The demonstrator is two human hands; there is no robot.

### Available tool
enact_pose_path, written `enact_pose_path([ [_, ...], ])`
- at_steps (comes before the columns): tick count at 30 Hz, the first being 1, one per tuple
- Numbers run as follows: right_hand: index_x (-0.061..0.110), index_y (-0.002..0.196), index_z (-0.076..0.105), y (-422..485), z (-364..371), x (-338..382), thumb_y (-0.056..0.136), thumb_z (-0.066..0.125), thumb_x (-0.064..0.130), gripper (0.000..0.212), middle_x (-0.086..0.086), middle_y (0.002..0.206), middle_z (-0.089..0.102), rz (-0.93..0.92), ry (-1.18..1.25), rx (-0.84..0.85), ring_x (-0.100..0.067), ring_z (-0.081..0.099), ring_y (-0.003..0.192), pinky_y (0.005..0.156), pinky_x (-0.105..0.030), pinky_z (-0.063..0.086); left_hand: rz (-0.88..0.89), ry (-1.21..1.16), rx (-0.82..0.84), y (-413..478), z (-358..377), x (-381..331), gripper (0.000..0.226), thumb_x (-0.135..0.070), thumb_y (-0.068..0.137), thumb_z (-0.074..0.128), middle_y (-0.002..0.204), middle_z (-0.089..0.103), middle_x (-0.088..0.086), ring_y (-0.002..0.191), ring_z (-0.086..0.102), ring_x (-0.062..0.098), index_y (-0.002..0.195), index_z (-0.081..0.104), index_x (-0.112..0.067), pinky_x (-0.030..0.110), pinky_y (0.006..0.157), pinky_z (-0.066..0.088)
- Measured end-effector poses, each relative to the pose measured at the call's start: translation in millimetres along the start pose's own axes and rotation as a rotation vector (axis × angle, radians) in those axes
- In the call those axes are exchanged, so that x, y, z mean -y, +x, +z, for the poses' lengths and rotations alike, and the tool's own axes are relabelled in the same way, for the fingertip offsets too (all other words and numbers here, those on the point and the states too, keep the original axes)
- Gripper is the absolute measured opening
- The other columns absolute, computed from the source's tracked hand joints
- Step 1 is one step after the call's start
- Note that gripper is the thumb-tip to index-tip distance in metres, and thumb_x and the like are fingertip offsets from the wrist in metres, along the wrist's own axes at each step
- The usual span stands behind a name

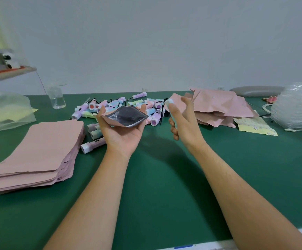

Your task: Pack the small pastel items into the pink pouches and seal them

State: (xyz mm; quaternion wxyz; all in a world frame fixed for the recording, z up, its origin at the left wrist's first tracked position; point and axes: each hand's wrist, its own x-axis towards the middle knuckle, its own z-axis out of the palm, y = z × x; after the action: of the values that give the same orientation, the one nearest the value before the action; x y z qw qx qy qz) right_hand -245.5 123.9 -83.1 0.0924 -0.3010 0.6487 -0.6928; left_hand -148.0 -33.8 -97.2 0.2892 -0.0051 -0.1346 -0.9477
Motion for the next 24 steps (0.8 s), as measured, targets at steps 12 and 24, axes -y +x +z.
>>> enact_pose_path([
  [12,0.032,0.148,0.052,0.5,6.0,-5.3,0.103,0.063,0.023,0.047,-0.001,0.127,0.07,-0.158,-0.165,0.061,-0.026,0.069,0.11,0.101,-0.043,0.055,-0.004,0.038,0.014,-1.6,1.4,0.6,0.082,-0.054,0.062,0.087,0.118,0.07,0.023,0.109,0.07,0.053,0.127,0.064,-0.008,0.057,0.093,0.058],
  [24,0.022,0.11,0.064,2.4,2.1,-6.8,0.087,0.083,0.037,0.033,0.009,0.119,0.065,-0.149,-0.234,-0.113,-0.006,0.06,0.113,0.08,-0.006,0.045,-0.005,0.034,-0.004,1.0,0.7,0.3,0.09,-0.055,0.064,0.085,0.135,0.064,0.025,0.109,0.071,0.053,0.137,0.06,-0.008,0.061,0.102,0.054],
])
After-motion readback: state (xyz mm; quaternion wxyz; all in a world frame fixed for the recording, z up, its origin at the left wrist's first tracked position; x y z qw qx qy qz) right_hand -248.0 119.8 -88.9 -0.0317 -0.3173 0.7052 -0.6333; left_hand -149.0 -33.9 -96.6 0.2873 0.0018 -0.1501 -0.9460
